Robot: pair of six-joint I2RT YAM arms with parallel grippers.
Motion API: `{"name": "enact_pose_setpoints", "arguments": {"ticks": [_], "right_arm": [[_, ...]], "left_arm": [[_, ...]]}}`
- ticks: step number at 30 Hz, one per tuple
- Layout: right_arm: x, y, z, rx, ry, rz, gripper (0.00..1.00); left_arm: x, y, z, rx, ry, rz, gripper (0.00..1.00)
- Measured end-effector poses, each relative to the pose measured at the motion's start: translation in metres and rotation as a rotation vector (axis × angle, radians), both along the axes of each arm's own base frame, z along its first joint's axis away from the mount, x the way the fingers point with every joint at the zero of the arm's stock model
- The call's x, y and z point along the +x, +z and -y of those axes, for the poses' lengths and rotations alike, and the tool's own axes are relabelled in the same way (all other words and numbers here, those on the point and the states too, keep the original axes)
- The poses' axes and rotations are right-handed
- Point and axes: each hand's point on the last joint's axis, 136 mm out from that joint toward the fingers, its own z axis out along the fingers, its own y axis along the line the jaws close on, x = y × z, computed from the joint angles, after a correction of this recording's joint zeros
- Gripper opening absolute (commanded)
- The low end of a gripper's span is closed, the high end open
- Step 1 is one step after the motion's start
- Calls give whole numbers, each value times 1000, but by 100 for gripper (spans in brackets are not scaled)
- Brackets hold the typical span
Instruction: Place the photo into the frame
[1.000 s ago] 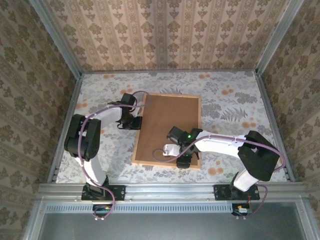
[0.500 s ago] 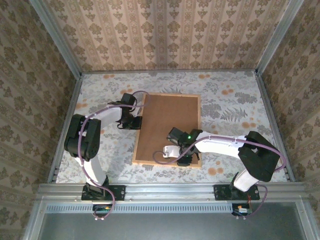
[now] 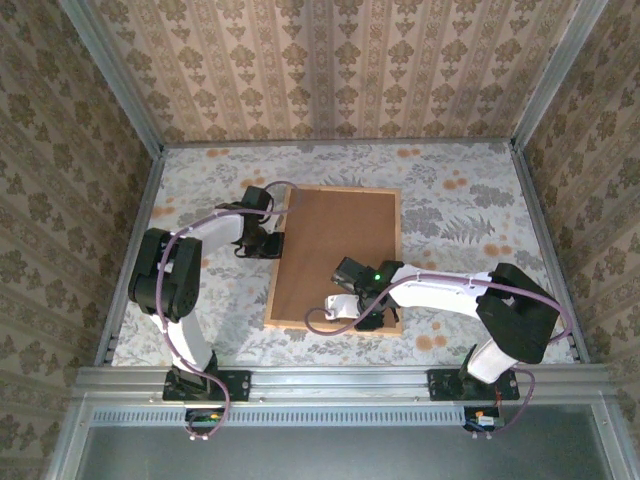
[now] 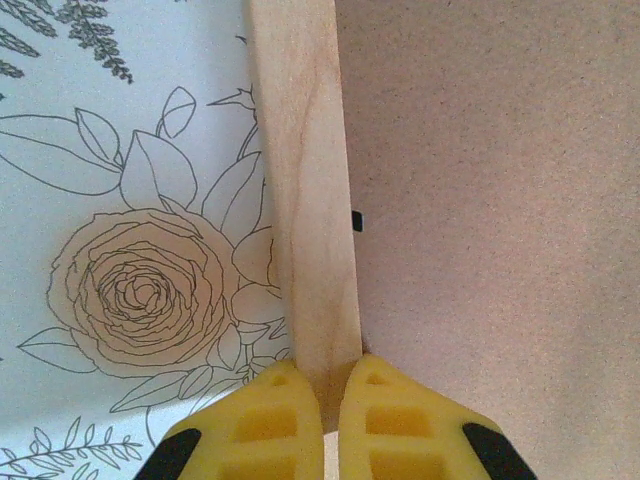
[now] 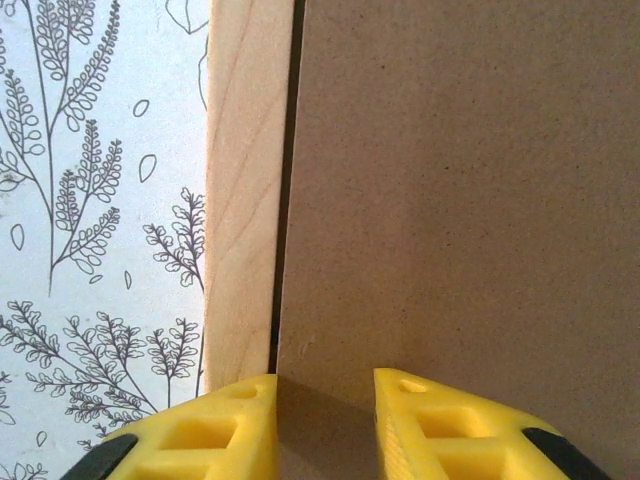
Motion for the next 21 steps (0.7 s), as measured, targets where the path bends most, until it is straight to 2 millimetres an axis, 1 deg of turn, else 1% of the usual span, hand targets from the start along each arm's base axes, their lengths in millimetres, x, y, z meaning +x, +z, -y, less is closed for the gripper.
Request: {"name": "enact_pose_setpoints", "arguments": {"ticks": [13, 21], "right_arm": [[3, -5, -3, -38, 92, 5, 17], [4, -5, -3, -54, 129, 2, 19]], "left_arm": [[4, 0, -1, 7, 3, 17, 5], [5, 0, -1, 8, 4, 20, 5]]}}
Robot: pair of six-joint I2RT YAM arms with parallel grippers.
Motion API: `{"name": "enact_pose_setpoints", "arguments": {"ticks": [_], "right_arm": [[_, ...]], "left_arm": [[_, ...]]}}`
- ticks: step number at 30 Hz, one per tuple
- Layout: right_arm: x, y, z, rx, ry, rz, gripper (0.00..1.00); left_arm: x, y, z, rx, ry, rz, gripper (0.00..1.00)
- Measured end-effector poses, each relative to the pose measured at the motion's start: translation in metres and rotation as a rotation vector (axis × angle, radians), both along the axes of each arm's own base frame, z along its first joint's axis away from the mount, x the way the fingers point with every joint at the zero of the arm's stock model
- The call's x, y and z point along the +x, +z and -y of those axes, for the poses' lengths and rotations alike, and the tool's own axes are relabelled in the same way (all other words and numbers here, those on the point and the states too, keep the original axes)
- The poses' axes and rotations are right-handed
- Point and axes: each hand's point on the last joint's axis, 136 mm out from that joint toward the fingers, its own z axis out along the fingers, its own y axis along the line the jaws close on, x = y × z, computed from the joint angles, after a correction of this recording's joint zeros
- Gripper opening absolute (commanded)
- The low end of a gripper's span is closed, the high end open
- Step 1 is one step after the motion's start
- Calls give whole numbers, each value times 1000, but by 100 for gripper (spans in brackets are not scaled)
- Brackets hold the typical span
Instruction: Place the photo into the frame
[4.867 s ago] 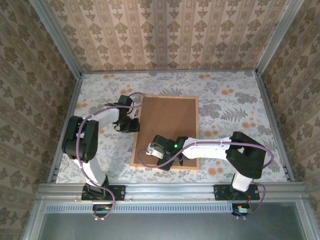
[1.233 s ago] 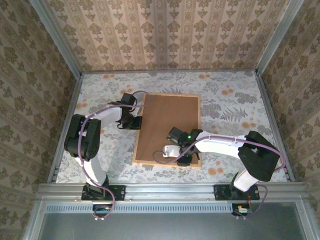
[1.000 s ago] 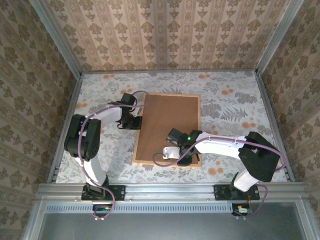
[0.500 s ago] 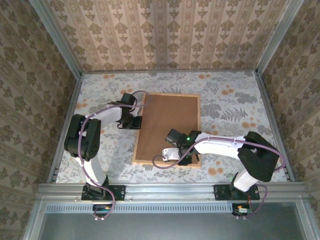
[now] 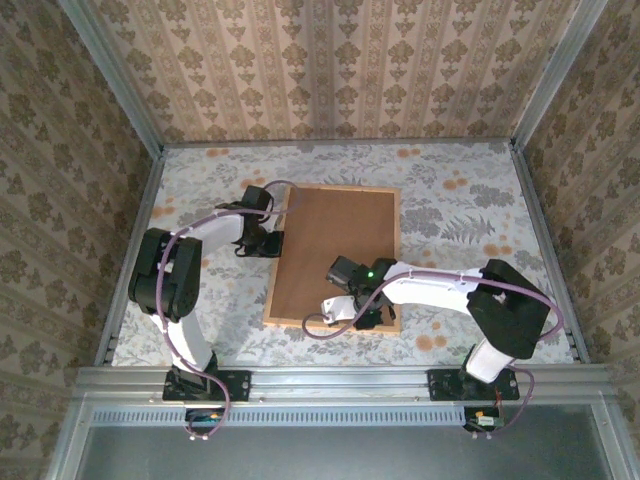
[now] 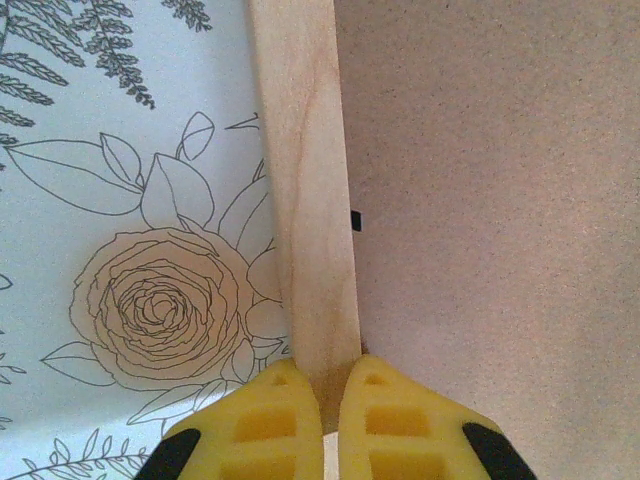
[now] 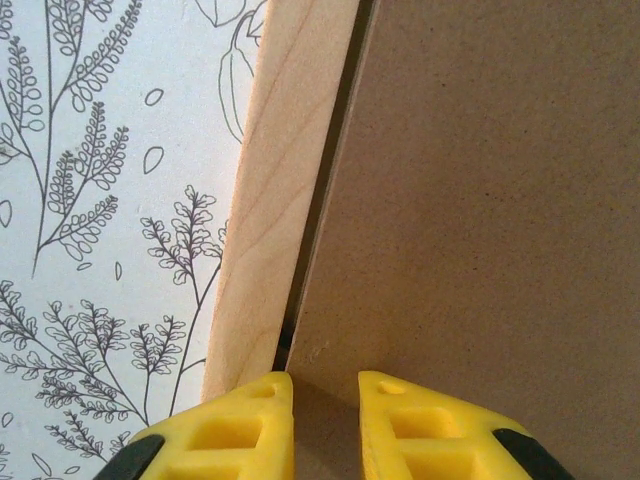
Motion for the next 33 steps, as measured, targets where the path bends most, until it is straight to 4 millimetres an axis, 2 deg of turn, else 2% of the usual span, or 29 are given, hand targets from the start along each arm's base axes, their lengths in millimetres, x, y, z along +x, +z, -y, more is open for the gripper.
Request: {"name": "enact_pose_setpoints", "arguments": {"ticks": [3, 9, 12, 14, 19, 22, 26, 30, 33], "right_arm": [[0, 0, 0, -5, 0, -4, 22], [4, 7, 0, 56, -50, -1, 39], [7, 8, 2, 81, -96, -7, 42], [9, 9, 4, 93, -125, -14, 41], [12, 10, 7, 132, -211, -60, 33], [11, 11, 7, 159, -252, -100, 34], [26, 22, -8, 254, -298, -102, 41], [40, 32, -20, 317, -322, -79, 32], [42, 31, -21, 314, -327, -80, 34]], "left_arm": [[0, 0, 0, 1, 0, 0, 5], [0, 0, 0, 3, 1, 2, 5], [1, 0, -1, 4, 1, 3, 5], [1, 0, -1, 4, 2, 4, 5], [1, 0, -1, 6, 2, 5, 5], [2, 0, -1, 8, 3, 7, 5], [1, 0, -1, 6, 1, 2, 5], [0, 0, -1, 5, 1, 1, 4], [0, 0, -1, 5, 1, 1, 4]]}}
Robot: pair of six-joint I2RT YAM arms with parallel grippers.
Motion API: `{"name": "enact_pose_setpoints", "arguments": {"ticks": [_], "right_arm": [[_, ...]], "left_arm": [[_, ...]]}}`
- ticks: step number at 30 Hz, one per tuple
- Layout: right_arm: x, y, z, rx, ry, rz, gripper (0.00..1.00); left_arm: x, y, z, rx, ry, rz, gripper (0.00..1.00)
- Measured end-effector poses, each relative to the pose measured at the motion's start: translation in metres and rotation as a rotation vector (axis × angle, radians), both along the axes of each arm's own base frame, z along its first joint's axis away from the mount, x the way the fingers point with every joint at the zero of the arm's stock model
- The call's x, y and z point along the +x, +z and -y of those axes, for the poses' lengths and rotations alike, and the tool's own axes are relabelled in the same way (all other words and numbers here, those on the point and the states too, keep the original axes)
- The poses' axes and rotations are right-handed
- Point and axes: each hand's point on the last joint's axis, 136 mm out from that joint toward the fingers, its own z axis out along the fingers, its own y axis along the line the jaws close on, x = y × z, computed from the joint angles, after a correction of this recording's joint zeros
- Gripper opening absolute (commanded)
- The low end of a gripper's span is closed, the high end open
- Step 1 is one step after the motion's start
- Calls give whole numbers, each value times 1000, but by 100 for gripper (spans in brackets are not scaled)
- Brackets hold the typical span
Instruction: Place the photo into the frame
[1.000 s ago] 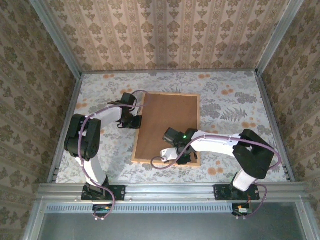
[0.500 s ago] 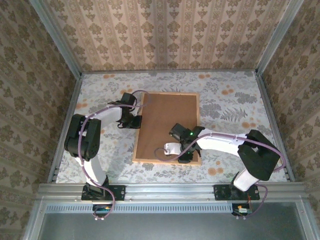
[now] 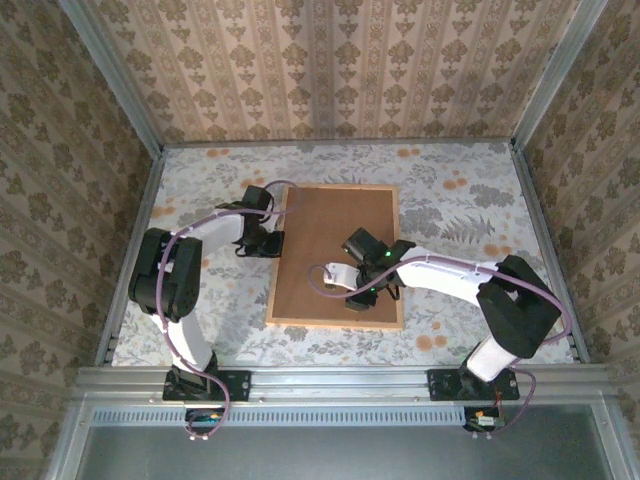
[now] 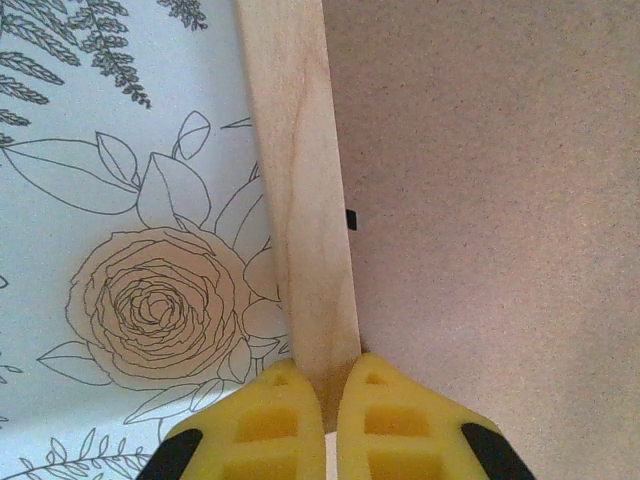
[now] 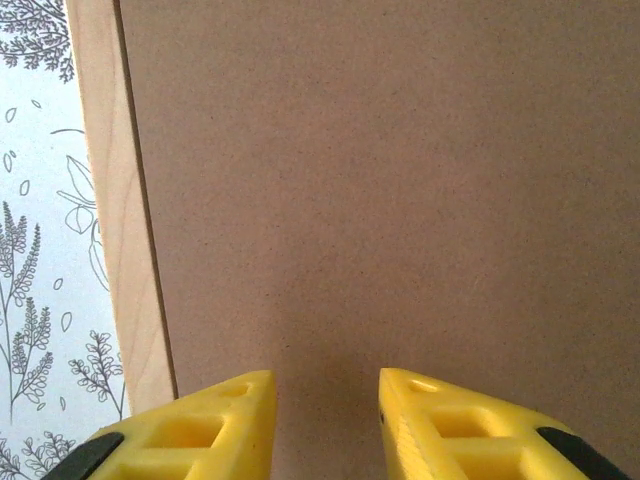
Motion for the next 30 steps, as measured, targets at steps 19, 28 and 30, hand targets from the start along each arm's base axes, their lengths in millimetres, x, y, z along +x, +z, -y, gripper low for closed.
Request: {"name": "enact_pose_setpoints", "arguments": {"ticks": [19, 28, 30], "right_arm": [[-21, -23, 15, -184, 88, -41, 34], [-23, -25, 15, -229, 133, 3, 35], [-23, -25, 15, -245, 147, 20, 35]], "left_arm": [[0, 0, 0, 0, 0, 0, 4], [0, 0, 0, 1, 0, 0, 4], [0, 0, 0, 1, 0, 0, 4]]}}
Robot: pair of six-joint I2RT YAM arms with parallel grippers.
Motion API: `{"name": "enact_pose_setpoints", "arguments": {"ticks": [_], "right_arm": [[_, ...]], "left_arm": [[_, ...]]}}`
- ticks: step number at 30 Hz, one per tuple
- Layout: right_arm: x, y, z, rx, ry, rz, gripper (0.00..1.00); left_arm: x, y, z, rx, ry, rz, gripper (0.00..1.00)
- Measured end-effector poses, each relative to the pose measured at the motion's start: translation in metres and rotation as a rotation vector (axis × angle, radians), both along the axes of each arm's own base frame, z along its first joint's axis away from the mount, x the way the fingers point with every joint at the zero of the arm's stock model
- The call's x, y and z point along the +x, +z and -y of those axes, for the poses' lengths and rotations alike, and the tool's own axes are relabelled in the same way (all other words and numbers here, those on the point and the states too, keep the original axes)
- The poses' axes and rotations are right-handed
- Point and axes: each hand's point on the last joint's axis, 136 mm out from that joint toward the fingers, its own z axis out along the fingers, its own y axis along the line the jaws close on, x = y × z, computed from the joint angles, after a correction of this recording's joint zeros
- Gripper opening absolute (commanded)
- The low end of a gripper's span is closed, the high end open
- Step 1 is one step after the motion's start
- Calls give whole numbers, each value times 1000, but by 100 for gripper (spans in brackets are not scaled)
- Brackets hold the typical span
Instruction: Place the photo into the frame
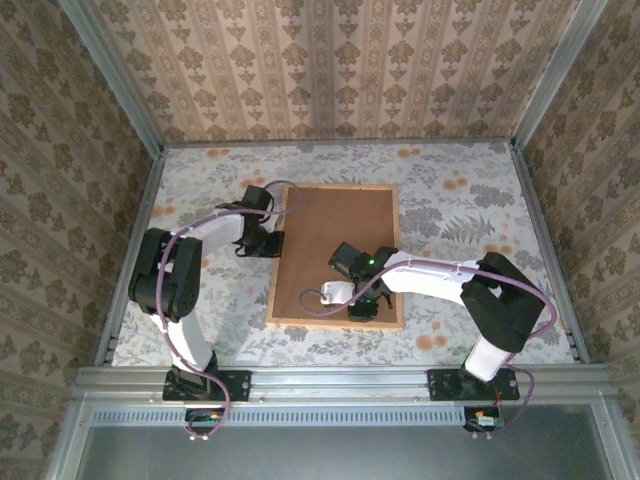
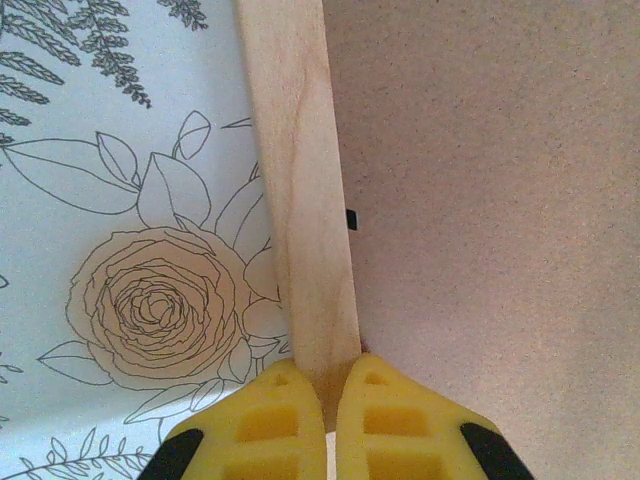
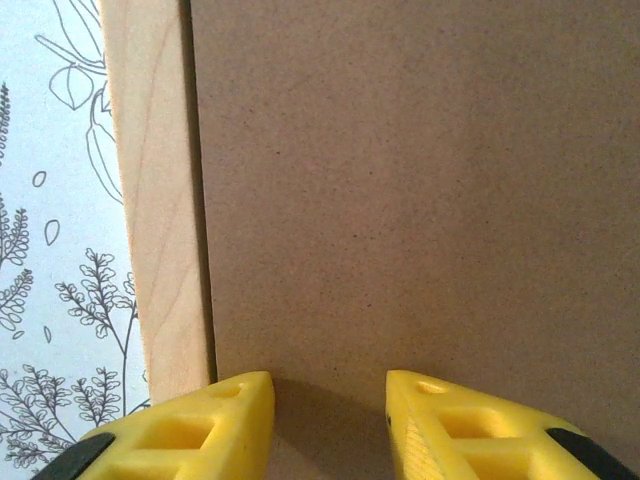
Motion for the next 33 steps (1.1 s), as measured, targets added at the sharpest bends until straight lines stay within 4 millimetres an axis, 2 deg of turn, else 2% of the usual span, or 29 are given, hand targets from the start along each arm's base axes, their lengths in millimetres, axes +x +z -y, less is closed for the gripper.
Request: {"name": "enact_pose_setpoints", "arguments": {"ticks": [21, 33], "right_arm": [[-3, -8, -2, -81, 173, 93, 39], [-2, -12, -4, -146, 201, 63, 38]], "left_arm": [[0, 1, 0, -7, 6, -5, 4], [-6, 2, -8, -28, 53, -35, 4]]}}
